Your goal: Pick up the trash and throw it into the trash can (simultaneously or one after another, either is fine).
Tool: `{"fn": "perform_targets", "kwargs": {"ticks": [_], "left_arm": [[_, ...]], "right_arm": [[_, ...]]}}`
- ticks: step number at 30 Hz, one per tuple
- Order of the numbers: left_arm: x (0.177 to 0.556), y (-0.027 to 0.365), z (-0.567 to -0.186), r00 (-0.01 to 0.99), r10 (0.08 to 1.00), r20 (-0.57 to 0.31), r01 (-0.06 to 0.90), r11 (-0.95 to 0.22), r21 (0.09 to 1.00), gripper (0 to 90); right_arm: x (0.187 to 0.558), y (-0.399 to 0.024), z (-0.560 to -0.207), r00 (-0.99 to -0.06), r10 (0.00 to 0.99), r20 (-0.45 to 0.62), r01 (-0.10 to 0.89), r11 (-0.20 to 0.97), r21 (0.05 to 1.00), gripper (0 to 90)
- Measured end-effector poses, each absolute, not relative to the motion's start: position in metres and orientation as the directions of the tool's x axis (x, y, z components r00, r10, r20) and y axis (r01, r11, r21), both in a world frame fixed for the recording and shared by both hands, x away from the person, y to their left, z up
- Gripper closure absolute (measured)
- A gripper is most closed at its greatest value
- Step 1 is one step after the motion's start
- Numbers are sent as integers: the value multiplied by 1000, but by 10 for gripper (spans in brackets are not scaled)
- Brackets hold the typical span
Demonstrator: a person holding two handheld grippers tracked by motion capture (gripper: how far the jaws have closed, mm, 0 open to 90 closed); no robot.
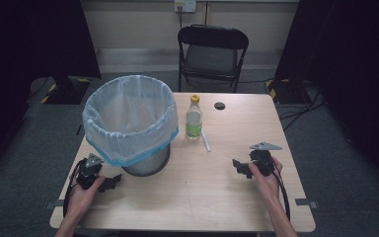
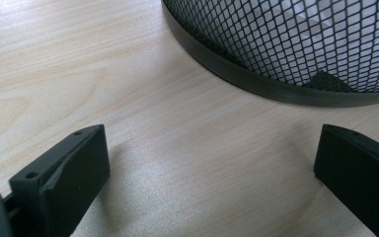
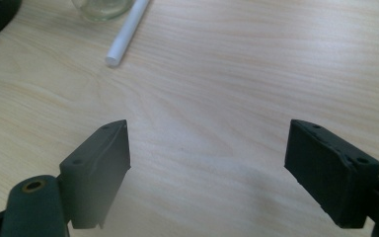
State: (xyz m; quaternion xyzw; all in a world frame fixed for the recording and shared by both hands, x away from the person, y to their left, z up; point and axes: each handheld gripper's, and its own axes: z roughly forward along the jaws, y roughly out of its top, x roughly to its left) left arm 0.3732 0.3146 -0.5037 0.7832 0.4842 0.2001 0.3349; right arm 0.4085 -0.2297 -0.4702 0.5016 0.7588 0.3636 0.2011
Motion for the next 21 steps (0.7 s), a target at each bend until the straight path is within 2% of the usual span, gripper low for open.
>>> {"fn": "perform_targets", "kwargs": {"ticks": [21], "left_arm": [[373,315,-504,451,892,-11,625,-307,718,1]], "right_arm": [[453,-184,-450,-522,852,54,565,298,769,162]]}}
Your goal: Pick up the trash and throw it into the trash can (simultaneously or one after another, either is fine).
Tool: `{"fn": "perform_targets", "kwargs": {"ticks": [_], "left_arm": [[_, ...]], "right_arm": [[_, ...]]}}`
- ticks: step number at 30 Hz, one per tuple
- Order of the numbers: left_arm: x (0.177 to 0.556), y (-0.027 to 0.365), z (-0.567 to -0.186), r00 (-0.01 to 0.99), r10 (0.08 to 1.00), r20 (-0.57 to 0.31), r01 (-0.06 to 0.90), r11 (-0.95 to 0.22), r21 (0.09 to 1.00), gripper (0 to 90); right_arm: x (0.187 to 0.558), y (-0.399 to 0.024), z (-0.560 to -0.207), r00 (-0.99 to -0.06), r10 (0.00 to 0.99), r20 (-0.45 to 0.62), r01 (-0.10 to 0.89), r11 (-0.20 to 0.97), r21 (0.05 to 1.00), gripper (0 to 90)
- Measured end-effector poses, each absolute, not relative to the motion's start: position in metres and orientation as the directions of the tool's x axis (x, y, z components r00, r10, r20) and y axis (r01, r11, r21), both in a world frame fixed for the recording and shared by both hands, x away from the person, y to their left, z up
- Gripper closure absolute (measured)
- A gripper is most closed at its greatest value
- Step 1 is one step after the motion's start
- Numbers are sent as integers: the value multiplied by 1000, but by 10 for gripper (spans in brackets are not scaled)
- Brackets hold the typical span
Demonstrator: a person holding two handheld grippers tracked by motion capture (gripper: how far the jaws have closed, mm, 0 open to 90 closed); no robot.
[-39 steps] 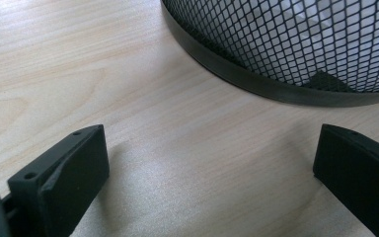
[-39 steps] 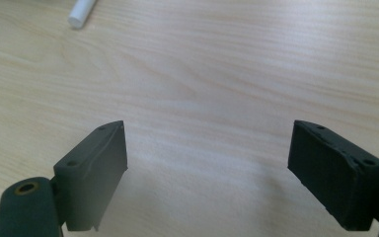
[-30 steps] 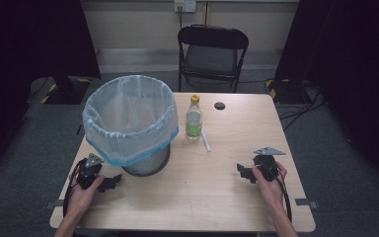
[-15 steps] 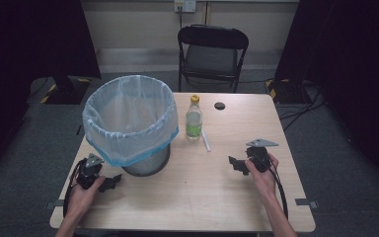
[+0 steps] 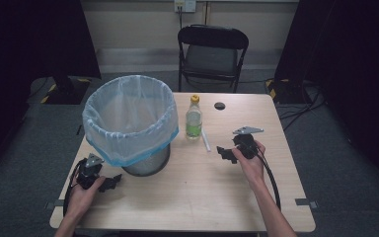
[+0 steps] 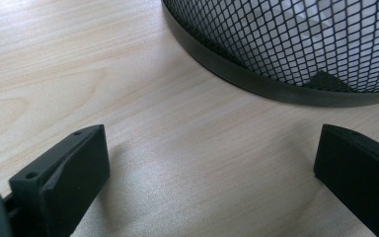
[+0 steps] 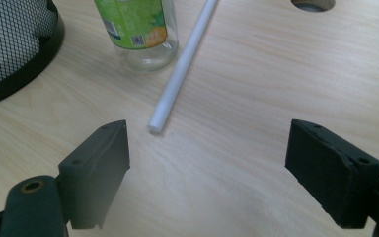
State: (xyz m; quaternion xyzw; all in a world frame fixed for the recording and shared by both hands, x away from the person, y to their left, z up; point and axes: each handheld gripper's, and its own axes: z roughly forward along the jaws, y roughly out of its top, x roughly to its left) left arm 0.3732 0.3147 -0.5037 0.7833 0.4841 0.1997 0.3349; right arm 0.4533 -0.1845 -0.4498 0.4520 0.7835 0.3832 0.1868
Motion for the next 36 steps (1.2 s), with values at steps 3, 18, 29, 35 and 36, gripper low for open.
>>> {"fn": "perform_targets", "kwargs": {"ticks": [3,18,29,35,36], "left_arm": [[373,316,-503,456,890,5,622,-323,714,1],[373,314,-504,440,898,-20,624,-289,726,1],[373,314,-504,440,898,-21,624,-289,726,1],[373,314,-504,441,897,-20,624,-290,726,1],[373,315,-503,452,892,-5,623,-312,718,1]], "right_arm": [[458,-180,-447,-530,847,53,558,301,773,162],[503,-137,-428,-612,790,40,508,353,786,151],[528,-108,-447,-643,764,57,506,368,780,151],[539,-95,-456,-656,751,76,515,371,773,146],[541,-93,-456,-661,747,73,509,374,775,147]]}}
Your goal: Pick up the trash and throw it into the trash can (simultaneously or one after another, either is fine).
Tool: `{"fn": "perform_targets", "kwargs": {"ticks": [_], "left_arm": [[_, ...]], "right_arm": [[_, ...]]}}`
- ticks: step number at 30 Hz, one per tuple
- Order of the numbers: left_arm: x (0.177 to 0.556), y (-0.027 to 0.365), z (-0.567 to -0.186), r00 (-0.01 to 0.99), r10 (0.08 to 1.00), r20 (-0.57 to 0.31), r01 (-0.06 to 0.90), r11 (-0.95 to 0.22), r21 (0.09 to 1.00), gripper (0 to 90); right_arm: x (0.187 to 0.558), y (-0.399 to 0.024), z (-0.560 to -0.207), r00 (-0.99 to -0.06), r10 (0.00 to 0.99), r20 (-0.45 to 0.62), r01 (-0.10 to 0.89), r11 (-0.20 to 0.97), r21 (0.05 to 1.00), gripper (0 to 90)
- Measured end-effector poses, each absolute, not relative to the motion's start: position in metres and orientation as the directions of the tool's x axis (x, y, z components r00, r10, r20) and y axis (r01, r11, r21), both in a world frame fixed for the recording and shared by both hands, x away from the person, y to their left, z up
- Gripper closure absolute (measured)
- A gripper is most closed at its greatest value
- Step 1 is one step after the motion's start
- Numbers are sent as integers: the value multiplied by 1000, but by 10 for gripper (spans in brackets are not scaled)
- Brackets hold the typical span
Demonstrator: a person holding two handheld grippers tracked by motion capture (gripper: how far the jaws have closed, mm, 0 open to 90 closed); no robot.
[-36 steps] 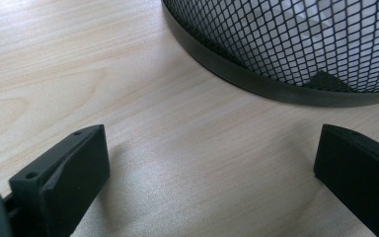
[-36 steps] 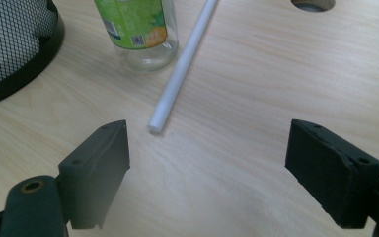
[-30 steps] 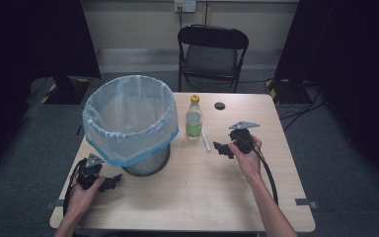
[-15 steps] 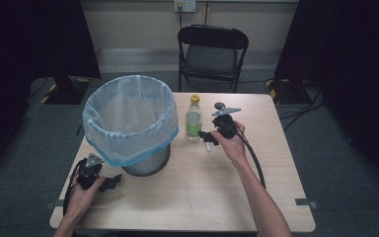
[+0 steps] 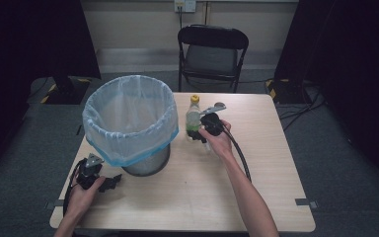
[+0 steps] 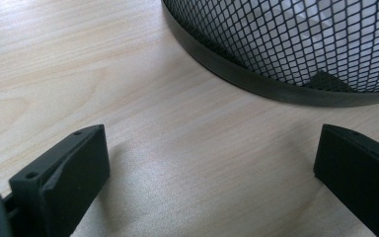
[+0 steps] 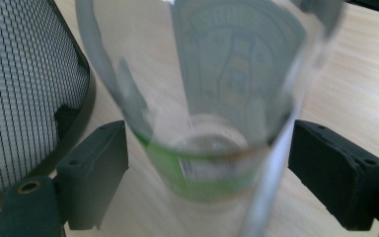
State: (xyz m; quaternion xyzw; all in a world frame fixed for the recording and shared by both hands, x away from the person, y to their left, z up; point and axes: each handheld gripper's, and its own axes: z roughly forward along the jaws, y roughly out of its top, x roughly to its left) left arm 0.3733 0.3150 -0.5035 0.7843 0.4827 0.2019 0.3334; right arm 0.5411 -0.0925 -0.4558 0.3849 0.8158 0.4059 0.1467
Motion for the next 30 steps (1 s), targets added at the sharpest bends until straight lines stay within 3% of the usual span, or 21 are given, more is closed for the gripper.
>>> {"fn": "perform_targets", "kwargs": {"ticks": [7,12,30], "left_arm": [[373,314,-504,442,897,-21,624,-291,725,1],[373,316,-503,457,889,3,622,-323,713,1],[373,315,-504,450,893,-13,625,-305,719,1]], "right_arm": [[547,-80,-470,-667,743,62,507,390,769,160],[551,-80,-477,-649,758,62,512,375,773,245],[550,-81,-475,-631,773,66,519,357,777,275]]}}
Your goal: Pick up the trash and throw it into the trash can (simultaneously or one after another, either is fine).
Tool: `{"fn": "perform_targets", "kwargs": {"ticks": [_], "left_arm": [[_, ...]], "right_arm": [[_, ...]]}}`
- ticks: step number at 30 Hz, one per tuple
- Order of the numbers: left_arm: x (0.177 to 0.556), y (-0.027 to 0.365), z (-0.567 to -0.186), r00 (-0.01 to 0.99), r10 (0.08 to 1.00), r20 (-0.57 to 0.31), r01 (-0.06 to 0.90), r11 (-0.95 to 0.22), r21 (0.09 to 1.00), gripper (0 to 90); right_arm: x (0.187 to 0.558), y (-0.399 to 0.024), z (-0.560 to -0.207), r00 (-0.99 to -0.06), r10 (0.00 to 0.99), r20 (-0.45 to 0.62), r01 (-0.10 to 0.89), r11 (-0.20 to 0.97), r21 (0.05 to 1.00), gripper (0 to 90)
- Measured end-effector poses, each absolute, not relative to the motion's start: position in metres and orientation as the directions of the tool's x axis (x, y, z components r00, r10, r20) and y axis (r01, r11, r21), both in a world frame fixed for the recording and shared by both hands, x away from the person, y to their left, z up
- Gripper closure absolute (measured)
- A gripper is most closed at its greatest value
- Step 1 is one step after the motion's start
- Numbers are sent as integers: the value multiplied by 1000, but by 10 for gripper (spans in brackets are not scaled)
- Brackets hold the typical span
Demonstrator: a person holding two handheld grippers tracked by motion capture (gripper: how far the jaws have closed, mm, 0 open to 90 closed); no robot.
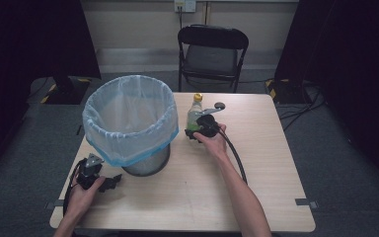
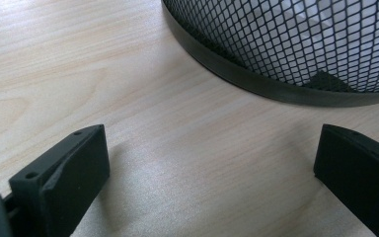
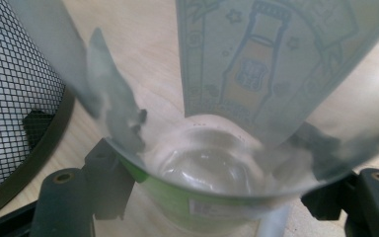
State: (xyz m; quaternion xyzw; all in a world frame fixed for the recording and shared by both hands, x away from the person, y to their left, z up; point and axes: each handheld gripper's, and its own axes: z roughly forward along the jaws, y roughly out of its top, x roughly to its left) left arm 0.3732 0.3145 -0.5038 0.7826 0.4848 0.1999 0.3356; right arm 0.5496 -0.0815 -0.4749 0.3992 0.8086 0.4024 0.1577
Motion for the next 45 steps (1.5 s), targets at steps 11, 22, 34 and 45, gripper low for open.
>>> {"fn": "perform_targets", "kwargs": {"ticks": [11,22,34,45], "left_arm": [[373,315,-504,452,892,-12,625,-307,718,1],[373,315,-504,452,892,-11,625,-307,718,1],[373,315,-504,451,892,-11,624,-307,718,1],[373,315,-504,451,893,-12,625,-306,718,1]], "right_arm": [[543,-85,-465,-628,773,92,507,316,802,275],[530,-100,-454,-613,779,131,503,257,825,275],[520,-109,-431,-624,769,139,463,220,858,275],[515,-114,-416,-631,761,150,449,201,870,275]]}}
